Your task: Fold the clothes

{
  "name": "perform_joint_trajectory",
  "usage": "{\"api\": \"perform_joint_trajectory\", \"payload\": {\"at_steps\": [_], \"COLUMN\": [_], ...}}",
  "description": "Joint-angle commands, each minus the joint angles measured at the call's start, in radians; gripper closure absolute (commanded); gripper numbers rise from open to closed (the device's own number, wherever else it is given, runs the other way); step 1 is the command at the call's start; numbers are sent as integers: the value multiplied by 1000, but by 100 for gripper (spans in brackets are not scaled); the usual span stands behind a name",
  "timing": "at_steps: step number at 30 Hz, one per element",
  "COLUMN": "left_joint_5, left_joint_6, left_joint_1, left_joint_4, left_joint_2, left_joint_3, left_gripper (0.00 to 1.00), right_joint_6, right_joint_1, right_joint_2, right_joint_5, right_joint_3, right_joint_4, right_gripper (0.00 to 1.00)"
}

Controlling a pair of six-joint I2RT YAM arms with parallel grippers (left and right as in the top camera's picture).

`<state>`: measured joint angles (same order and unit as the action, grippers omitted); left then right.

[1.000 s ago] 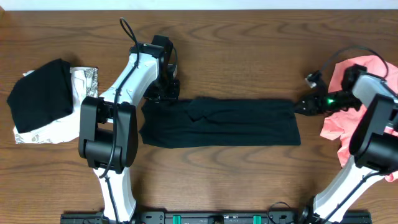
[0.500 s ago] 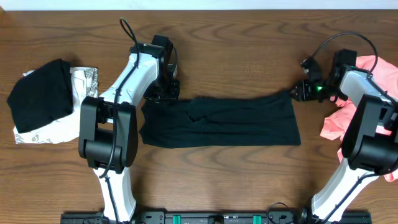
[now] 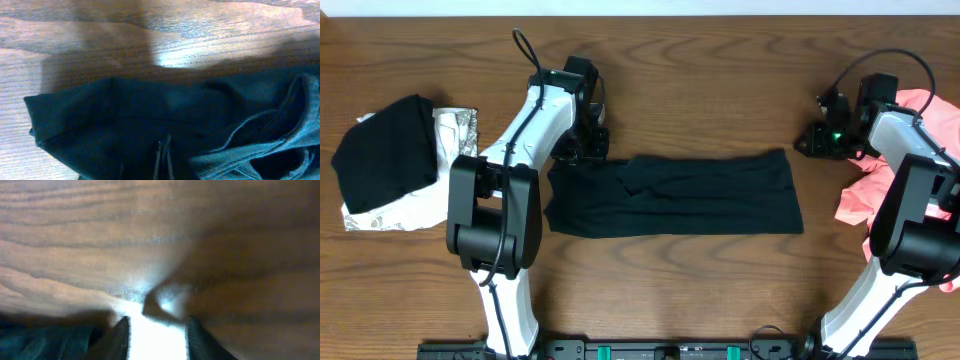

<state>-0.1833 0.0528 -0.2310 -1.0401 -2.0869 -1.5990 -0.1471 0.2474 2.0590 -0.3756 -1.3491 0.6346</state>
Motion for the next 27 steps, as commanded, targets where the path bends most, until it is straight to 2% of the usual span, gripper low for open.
{"api": "perform_joint_trajectory", "payload": {"at_steps": [1,2,5,9,18,27], "left_joint_5": [12,12,12,12,12,12], "left_joint_6": [6,6,6,6,6,6], "left_joint_1": [2,2,2,2,2,2], "left_joint_4": [-4,-4,-4,-4,-43,-90], "left_joint_2": [11,11,11,11,11,11], "left_joint_3": [2,2,2,2,2,2], "left_gripper": [94,94,94,94,94,94], "right_joint_6": [19,19,16,-57,-71,-70], "right_joint_1": [-2,-4,-21,-66,-178,-195], "right_joint_2": [-54,-70,-102,-106,-82,-76], "right_joint_5": [-86,-121,-148,-127,14,40], "right_joint_3": [-35,-39,-39,-38,-37,-29], "right_joint_4": [35,52,100,152,140,143], "right_gripper": [80,88,95,96,92,93]}}
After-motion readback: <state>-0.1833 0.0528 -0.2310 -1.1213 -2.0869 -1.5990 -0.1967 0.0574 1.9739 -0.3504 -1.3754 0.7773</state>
